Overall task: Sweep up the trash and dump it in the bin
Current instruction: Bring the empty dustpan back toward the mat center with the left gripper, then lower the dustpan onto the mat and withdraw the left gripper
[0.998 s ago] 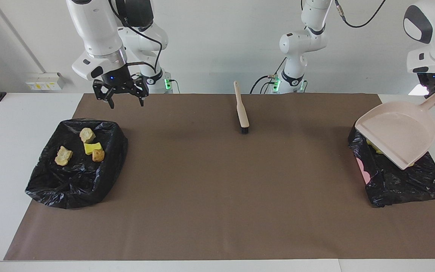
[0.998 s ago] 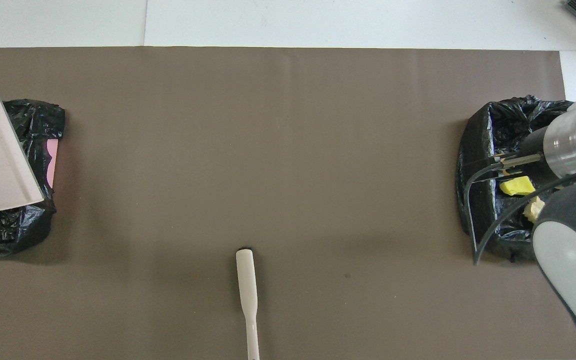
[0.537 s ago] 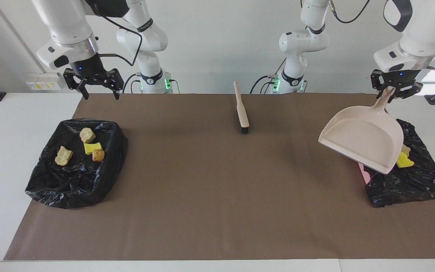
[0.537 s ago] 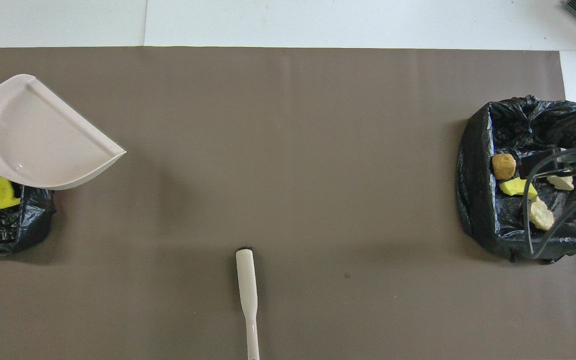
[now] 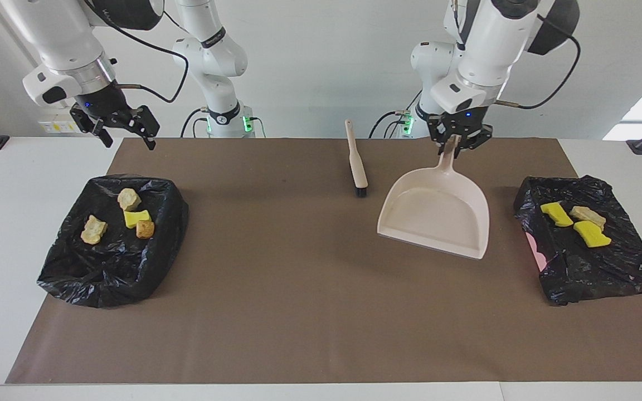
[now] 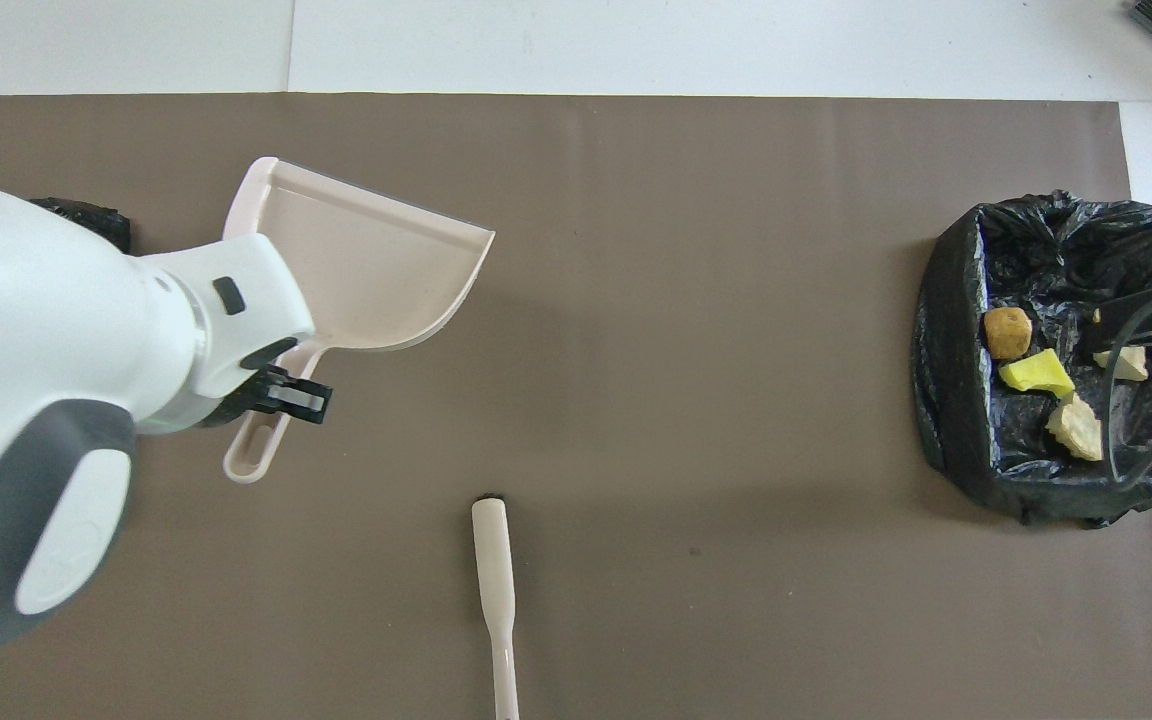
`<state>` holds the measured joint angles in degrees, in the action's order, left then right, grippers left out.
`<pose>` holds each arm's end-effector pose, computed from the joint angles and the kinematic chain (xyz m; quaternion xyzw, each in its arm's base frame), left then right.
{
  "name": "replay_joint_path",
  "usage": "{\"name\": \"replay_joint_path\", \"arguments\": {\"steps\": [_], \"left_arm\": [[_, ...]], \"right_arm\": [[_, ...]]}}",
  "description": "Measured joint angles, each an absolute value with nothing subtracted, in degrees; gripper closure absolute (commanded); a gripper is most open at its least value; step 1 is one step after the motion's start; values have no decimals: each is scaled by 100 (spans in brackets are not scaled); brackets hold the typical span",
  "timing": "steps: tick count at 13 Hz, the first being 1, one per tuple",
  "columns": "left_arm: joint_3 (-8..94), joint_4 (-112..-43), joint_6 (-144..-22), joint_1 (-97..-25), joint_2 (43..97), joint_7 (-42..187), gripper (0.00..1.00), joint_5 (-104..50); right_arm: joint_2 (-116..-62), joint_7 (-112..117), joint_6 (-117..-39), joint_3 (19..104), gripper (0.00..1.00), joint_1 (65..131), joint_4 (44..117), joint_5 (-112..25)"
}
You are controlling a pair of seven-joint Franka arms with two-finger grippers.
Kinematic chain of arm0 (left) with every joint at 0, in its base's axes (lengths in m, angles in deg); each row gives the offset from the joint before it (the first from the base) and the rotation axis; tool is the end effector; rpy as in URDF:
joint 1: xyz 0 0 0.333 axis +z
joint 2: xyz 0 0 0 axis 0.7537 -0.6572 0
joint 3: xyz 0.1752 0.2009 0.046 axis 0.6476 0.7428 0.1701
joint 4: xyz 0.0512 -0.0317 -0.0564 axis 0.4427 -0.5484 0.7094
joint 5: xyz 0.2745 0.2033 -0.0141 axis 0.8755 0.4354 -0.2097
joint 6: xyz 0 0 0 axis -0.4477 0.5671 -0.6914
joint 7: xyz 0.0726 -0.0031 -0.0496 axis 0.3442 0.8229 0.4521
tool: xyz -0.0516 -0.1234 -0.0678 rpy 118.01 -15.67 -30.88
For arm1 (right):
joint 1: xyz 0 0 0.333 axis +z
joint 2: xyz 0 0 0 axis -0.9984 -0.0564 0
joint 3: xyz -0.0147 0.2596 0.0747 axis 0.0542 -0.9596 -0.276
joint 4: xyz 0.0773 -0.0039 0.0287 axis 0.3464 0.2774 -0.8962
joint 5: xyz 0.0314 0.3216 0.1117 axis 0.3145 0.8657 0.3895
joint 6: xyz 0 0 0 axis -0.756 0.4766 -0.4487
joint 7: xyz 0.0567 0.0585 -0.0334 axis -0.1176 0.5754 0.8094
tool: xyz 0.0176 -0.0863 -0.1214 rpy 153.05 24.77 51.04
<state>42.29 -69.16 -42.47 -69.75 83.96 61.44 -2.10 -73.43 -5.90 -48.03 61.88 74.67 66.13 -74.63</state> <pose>0.4496 -0.2081 0.5038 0.9849 -0.1727 0.0109 0.0059 0.4918 -0.0455 0.5434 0.9987 -0.0502 -0.0123 0.0039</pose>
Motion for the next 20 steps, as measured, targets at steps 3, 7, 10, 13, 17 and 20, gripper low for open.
{"name": "replay_joint_path", "arguments": {"steps": [3,7,10,13,17,20], "left_arm": [[4238,-7085,-4769,-7501,8099,6646,100,-316],[4243,-7224,-6025,-8113,7038,7433,100,-344],[4252,-7467,-6832,-8171,6458,7469,100,-347],[4246,-7634,-6883,-8218,6550,7483,100,-354],[4244,-7871,-7094,-8474,6636,8332,100,-369],[4264,-7938,-7197,-8516,6641,8550,47,-369]], "right_arm": [[-7343,-587,-4743,7240,0,8312,6579,-7435],[-7346,-586,-4735,7391,0,8483,6578,-7401],[-7347,-586,-4686,7387,0,8510,6582,-7399],[-7349,-475,-4835,7384,0,8513,6583,-7400],[-7366,-368,-5033,7357,0,8700,6584,-7453],[-7366,-952,-4948,7354,0,8713,6585,-7453]]}}
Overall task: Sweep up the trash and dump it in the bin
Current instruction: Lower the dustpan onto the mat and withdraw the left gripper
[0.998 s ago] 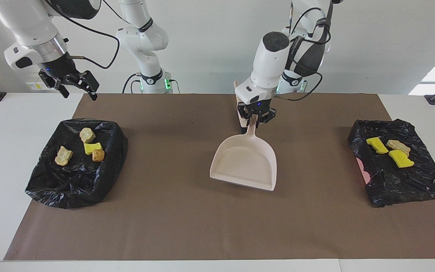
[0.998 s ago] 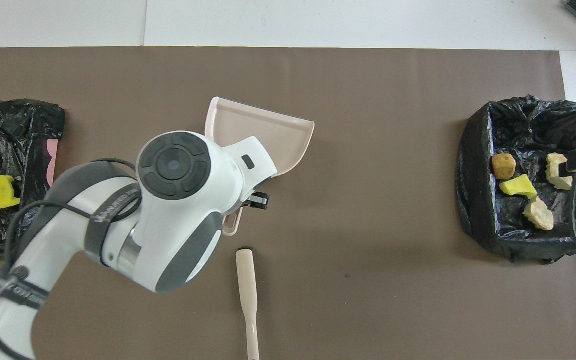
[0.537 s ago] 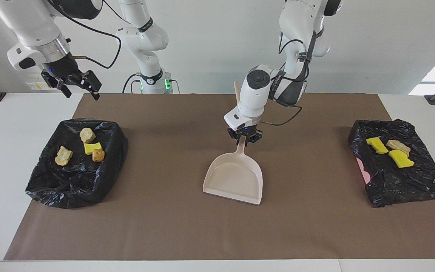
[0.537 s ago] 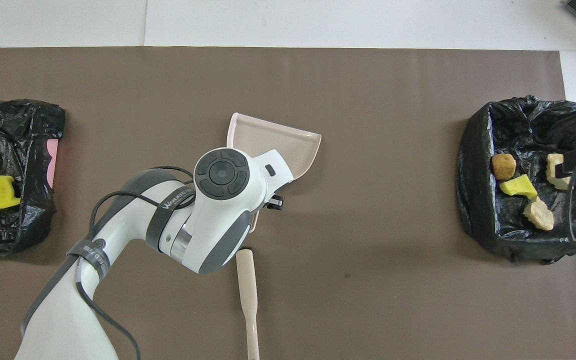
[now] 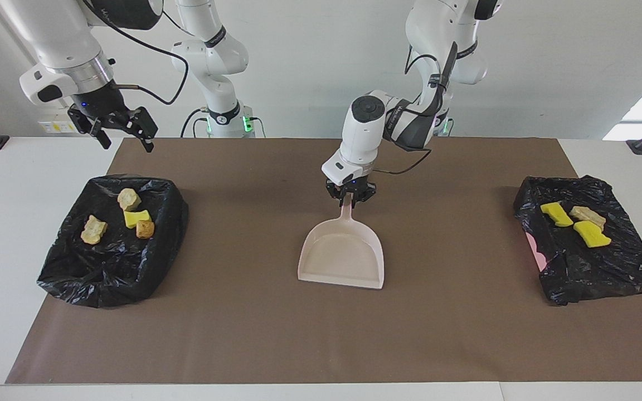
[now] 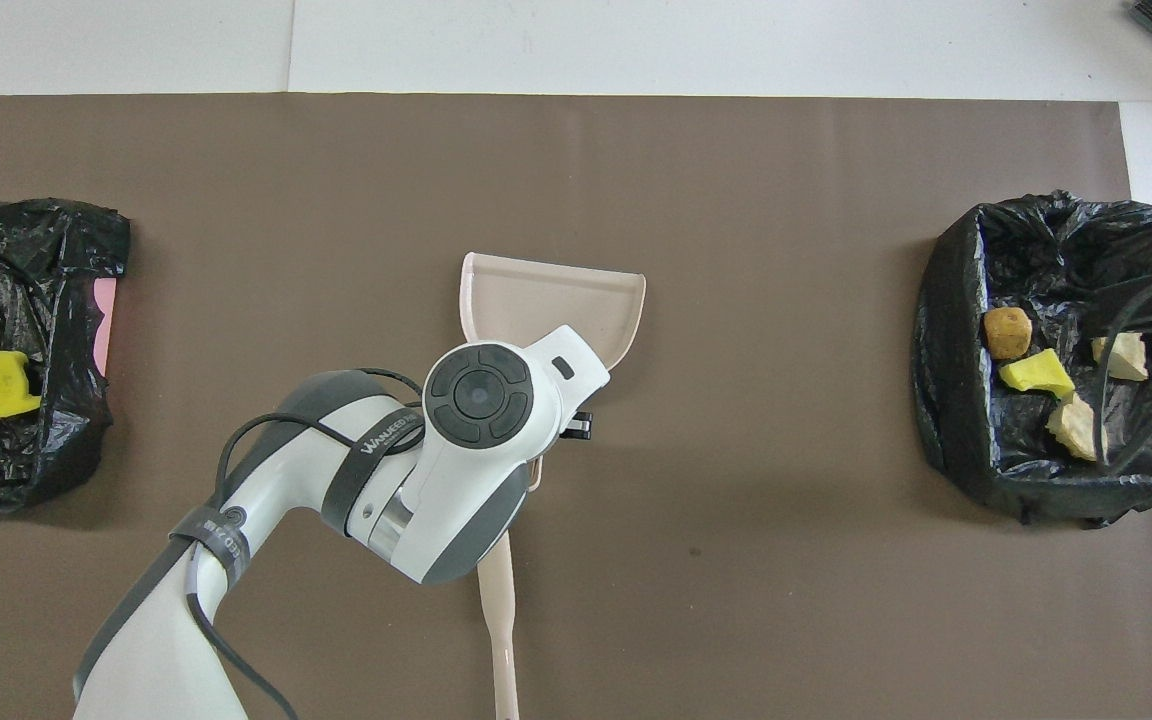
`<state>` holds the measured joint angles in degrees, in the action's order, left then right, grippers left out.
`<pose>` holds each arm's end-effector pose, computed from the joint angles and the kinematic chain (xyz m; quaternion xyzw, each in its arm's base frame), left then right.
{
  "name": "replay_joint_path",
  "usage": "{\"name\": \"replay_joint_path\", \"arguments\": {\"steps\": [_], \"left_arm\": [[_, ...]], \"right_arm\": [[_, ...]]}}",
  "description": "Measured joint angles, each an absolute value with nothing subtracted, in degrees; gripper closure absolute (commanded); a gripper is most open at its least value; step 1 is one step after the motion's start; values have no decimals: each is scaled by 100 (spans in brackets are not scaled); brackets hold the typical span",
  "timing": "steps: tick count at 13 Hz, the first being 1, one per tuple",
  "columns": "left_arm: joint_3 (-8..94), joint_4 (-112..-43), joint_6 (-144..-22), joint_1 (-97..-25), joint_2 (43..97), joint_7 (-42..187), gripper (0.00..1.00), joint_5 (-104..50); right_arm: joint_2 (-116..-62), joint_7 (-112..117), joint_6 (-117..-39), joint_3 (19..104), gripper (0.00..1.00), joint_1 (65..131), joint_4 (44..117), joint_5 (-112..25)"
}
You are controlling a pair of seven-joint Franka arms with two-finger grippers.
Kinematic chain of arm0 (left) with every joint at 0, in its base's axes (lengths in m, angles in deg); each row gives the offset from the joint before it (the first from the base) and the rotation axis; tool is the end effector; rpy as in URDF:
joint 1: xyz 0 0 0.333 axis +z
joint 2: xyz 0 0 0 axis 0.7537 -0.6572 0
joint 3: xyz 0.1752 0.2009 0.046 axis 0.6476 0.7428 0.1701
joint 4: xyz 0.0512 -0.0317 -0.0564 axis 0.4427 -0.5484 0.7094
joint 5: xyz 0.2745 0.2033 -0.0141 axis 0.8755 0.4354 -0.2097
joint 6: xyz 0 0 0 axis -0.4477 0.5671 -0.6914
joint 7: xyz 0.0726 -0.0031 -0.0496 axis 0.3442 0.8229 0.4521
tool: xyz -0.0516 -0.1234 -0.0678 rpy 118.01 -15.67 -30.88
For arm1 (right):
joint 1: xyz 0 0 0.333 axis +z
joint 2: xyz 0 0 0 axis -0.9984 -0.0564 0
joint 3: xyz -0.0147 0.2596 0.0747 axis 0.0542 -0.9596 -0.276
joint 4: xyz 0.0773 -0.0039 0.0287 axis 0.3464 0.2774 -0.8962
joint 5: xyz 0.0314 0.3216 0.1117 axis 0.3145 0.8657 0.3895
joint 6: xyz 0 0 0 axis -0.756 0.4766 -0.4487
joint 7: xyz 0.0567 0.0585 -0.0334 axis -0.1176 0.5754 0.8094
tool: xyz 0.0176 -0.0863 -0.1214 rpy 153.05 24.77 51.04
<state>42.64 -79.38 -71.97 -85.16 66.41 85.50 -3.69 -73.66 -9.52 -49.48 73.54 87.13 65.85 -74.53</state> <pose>0.4307 -0.3594 0.3117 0.9959 -0.0833 0.0100 0.0339 0.4973 -0.0390 0.5457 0.9972 -0.0747 0.0010 0.0027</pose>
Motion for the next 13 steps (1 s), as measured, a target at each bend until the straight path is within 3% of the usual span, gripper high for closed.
{"name": "replay_joint_path", "arguments": {"steps": [1,2,3,8,13], "left_arm": [[4289,-7940,-7224,-8516,6643,8563,23,-369],[4310,-7945,-7294,-8516,6643,8567,17,-369],[4324,-7949,-7359,-8516,6643,8566,0,-369],[4417,-7949,-7299,-8476,6663,8573,0,-369],[4489,-7930,-6371,-7630,7222,8382,0,-369]], "right_arm": [[-7366,-931,-4947,7353,0,8714,6585,-7453],[-7366,-901,-4947,7350,0,8715,6585,-7453],[-7366,-892,-4935,7348,0,8715,6585,-7453],[-7365,-887,-4832,7349,0,8714,6585,-7453],[-7365,-887,-4832,7349,0,8714,6585,-7453]]}}
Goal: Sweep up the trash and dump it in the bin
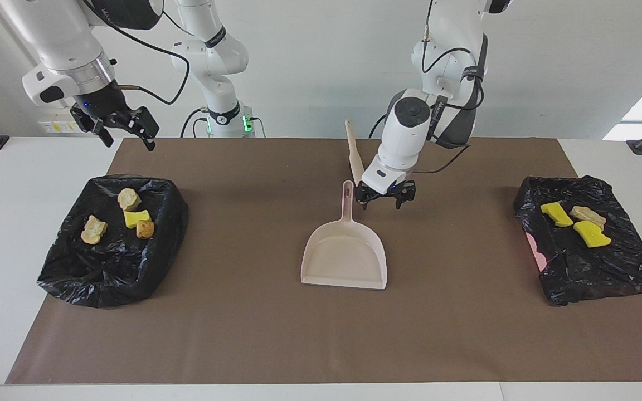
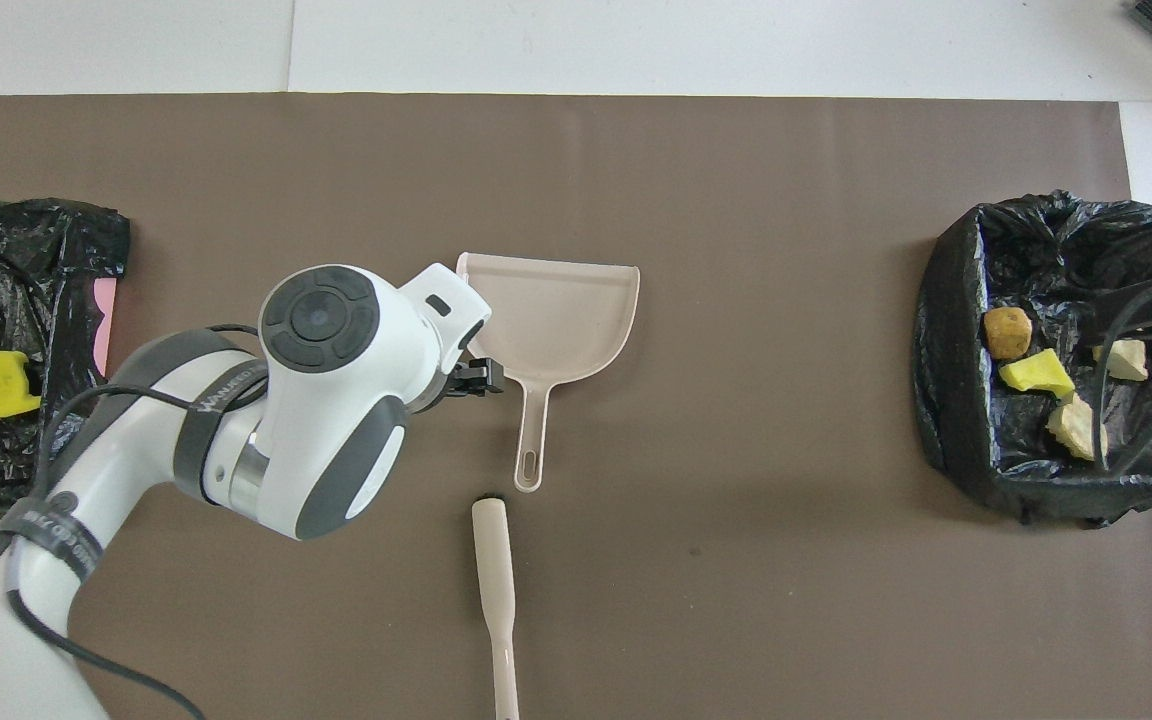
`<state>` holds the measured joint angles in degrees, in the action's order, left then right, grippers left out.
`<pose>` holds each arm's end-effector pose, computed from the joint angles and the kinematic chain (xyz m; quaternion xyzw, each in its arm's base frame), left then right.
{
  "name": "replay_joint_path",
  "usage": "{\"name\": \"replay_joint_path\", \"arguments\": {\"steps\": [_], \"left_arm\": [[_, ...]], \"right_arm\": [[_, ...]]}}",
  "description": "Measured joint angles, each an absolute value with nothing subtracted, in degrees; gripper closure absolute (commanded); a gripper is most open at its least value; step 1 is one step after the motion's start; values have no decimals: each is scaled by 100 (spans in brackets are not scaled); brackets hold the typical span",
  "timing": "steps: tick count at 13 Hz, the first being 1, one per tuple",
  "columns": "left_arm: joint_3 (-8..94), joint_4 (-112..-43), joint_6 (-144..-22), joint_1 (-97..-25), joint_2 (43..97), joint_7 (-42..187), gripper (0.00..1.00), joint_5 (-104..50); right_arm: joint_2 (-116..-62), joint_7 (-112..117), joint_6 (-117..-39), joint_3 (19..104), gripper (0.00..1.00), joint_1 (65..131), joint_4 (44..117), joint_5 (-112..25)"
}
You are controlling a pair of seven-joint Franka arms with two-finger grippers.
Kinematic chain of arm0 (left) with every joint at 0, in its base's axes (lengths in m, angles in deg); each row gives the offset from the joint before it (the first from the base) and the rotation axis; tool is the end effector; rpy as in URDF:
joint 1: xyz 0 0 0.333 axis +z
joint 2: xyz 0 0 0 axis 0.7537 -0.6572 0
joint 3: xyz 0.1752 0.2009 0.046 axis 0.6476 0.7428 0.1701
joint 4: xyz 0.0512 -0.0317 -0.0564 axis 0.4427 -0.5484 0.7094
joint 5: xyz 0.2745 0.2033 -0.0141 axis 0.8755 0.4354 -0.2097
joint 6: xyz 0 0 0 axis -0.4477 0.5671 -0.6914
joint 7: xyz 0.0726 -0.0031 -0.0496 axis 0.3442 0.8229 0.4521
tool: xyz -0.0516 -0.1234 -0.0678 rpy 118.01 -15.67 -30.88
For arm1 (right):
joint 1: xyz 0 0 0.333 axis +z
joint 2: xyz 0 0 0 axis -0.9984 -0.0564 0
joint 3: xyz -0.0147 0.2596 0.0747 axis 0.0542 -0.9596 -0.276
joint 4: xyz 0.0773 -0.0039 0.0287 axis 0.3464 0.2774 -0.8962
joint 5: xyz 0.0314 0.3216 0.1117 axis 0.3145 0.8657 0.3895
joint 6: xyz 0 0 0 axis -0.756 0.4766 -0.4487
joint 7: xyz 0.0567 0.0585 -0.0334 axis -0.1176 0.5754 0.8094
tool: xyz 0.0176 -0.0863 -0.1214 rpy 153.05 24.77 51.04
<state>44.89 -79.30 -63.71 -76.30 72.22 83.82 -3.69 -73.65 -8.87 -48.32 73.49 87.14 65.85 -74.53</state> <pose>0.4729 -0.2609 0.3545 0.9998 -0.0041 -0.0026 0.0190 0.4943 -0.0383 0.5440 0.9976 -0.0686 -0.0090 0.0026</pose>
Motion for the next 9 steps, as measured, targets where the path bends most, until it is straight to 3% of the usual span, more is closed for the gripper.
{"name": "replay_joint_path", "arguments": {"steps": [5,9], "left_arm": [[4514,-7933,-5155,-6538,8257,7215,0,-368],[4508,-7940,-4692,-6051,8584,6795,0,-364]], "right_arm": [[-7365,-887,-4832,7348,0,8714,6585,-7453],[-7365,-887,-4832,7348,0,8714,6585,-7453]]}}
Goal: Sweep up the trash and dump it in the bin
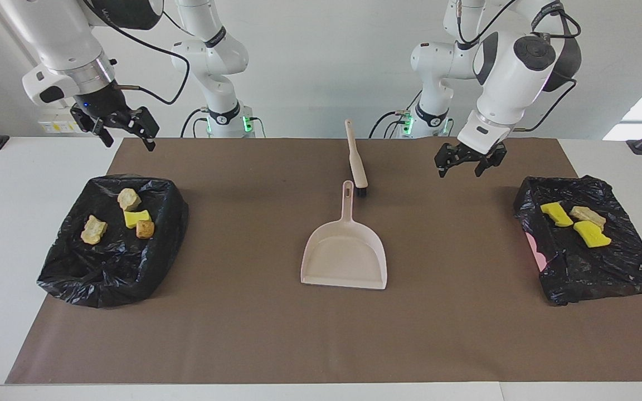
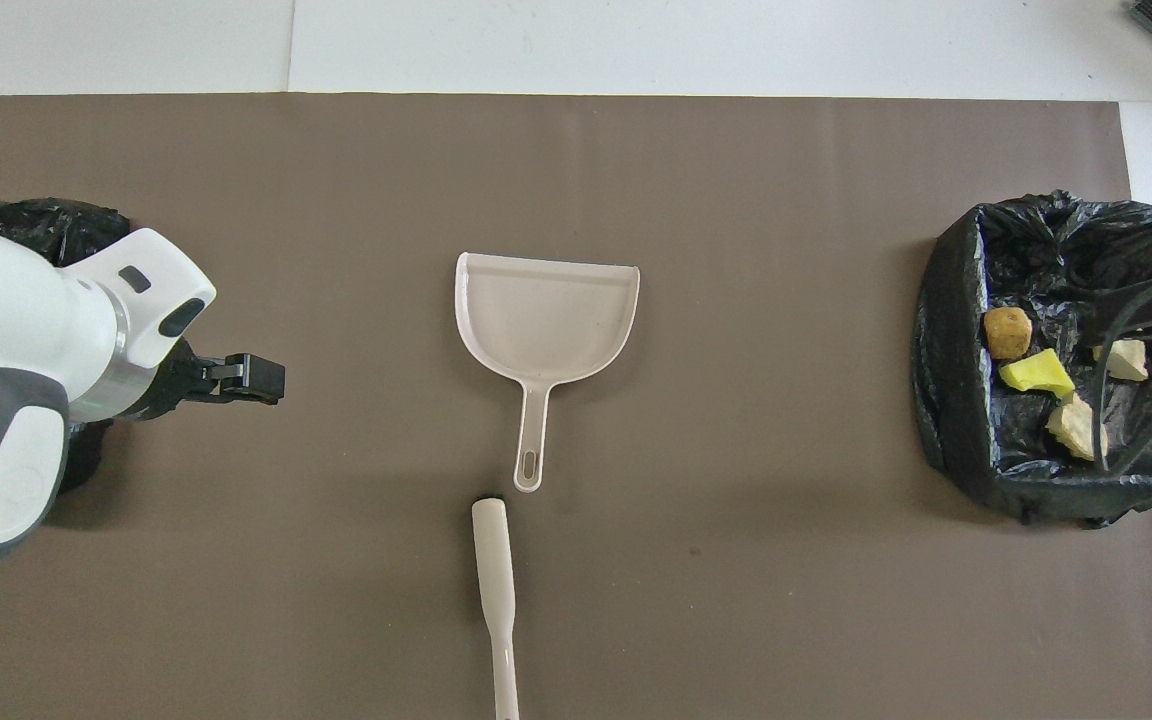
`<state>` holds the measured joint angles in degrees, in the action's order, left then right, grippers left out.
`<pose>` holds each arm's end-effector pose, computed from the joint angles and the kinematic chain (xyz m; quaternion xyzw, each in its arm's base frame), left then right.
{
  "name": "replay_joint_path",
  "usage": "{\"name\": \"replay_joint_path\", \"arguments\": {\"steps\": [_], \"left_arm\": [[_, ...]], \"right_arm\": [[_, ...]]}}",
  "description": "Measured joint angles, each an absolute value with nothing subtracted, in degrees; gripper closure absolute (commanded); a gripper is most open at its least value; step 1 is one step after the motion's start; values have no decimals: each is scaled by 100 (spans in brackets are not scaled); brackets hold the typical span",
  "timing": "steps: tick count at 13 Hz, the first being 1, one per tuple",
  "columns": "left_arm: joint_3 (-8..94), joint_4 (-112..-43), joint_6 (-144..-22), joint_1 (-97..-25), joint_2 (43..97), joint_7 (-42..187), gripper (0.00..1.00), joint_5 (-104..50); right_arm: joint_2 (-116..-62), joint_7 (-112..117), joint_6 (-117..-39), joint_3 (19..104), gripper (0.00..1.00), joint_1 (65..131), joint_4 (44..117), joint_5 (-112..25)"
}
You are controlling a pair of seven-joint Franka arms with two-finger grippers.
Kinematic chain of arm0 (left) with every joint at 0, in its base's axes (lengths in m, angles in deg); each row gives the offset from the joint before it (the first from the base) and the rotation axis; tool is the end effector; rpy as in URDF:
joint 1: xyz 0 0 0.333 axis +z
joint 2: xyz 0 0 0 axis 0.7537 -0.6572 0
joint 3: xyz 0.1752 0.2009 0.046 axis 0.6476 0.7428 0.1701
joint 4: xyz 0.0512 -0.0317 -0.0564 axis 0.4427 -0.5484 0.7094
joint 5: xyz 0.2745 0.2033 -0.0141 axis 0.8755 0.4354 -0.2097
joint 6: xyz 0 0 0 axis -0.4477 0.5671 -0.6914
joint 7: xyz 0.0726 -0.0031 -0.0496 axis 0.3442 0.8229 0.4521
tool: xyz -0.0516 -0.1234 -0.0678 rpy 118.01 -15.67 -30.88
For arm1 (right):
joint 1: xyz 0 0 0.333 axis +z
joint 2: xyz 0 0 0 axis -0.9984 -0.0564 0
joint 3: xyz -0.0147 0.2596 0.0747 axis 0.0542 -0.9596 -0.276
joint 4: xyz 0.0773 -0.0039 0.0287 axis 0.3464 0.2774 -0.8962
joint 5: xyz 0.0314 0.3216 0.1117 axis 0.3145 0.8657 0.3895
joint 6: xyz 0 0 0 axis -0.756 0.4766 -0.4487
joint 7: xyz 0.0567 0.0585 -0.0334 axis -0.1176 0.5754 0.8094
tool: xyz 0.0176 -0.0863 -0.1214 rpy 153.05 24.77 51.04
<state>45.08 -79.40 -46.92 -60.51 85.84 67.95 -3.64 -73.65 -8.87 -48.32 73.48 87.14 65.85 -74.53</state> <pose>0.4662 -0.1089 0.4502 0.9996 -0.0080 -0.0250 0.0123 0.4943 -0.0382 0.5440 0.9976 -0.0685 -0.0090 0.0026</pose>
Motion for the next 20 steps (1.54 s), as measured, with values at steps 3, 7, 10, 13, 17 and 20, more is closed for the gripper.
{"name": "replay_joint_path", "arguments": {"steps": [3,7,10,13,17,20], "left_arm": [[4514,-7940,-4430,-5514,8783,6228,0,-363],[4518,-7940,-4264,-4744,9012,5228,0,-331],[4524,-7876,-4267,-4369,9059,4617,0,-303],[4460,-7459,-4236,-4350,8894,4592,0,-235],[4361,-6541,-3745,-4416,8601,4627,0,-67],[4326,-6164,-3467,-4712,8550,4986,0,-37]], "right_arm": [[-7365,-887,-4832,7348,0,8714,6585,-7453],[-7365,-887,-4832,7348,0,8714,6585,-7453],[-7365,-887,-4832,7348,0,8714,6585,-7453],[-7365,-887,-4832,7348,0,8714,6585,-7453],[-7365,-887,-4832,7348,0,8714,6585,-7453],[-7365,-887,-4832,7348,0,8714,6585,-7453]]}}
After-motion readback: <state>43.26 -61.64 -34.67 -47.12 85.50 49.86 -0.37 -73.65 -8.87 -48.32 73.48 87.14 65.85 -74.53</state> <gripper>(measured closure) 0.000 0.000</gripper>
